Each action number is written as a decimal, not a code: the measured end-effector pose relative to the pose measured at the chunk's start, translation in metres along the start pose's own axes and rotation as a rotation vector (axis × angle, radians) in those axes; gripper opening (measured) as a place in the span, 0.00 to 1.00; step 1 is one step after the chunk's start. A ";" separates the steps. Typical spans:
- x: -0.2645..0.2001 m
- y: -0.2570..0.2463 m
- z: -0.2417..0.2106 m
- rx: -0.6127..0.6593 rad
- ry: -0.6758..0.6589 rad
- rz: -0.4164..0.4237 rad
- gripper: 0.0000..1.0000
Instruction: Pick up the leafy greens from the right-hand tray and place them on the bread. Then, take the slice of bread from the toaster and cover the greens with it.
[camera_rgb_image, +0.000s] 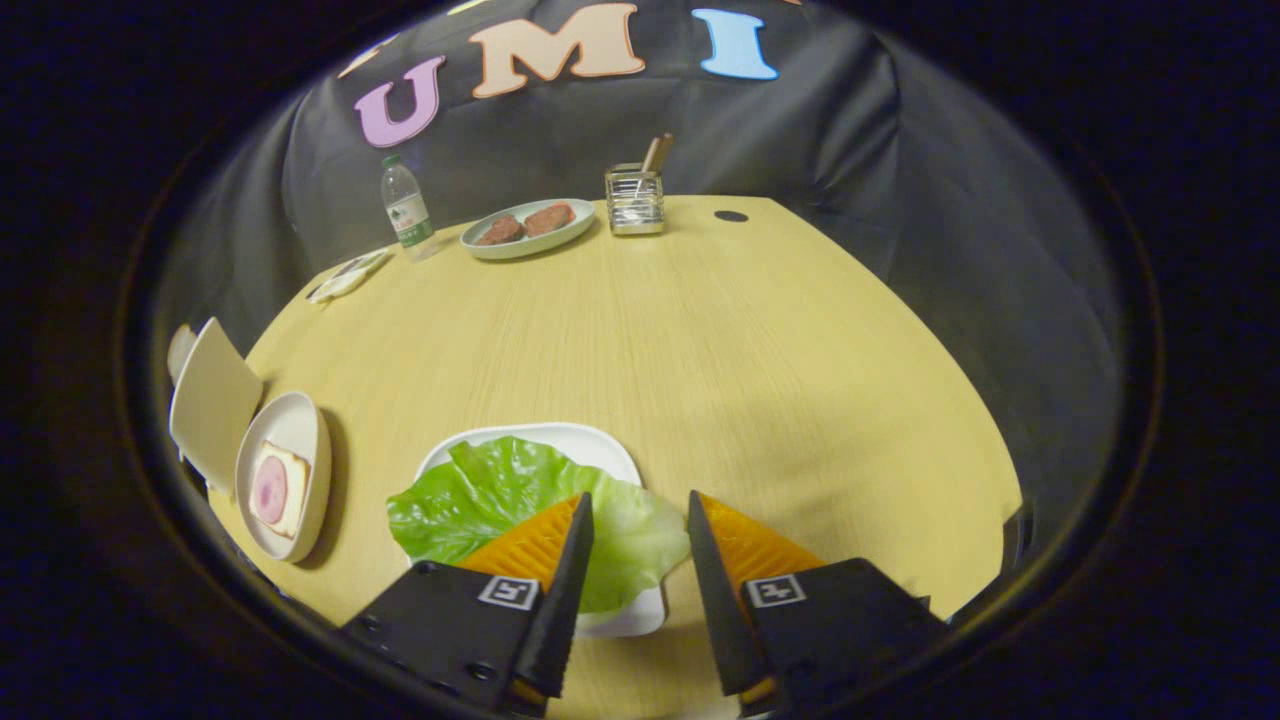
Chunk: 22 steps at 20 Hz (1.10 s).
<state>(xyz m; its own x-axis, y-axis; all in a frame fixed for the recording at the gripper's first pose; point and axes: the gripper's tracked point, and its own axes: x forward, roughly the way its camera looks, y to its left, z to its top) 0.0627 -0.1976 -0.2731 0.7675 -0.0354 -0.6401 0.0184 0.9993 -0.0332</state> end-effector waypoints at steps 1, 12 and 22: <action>0.000 0.000 -0.001 0.005 0.002 -0.003 0.43; -0.024 0.019 0.029 0.026 -0.083 0.022 0.06; -0.083 0.085 0.084 0.061 -0.208 0.161 0.05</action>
<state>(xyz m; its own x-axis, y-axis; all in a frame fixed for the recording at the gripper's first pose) 0.0545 -0.1085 -0.1577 0.8789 0.1215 -0.4614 -0.0808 0.9910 0.1070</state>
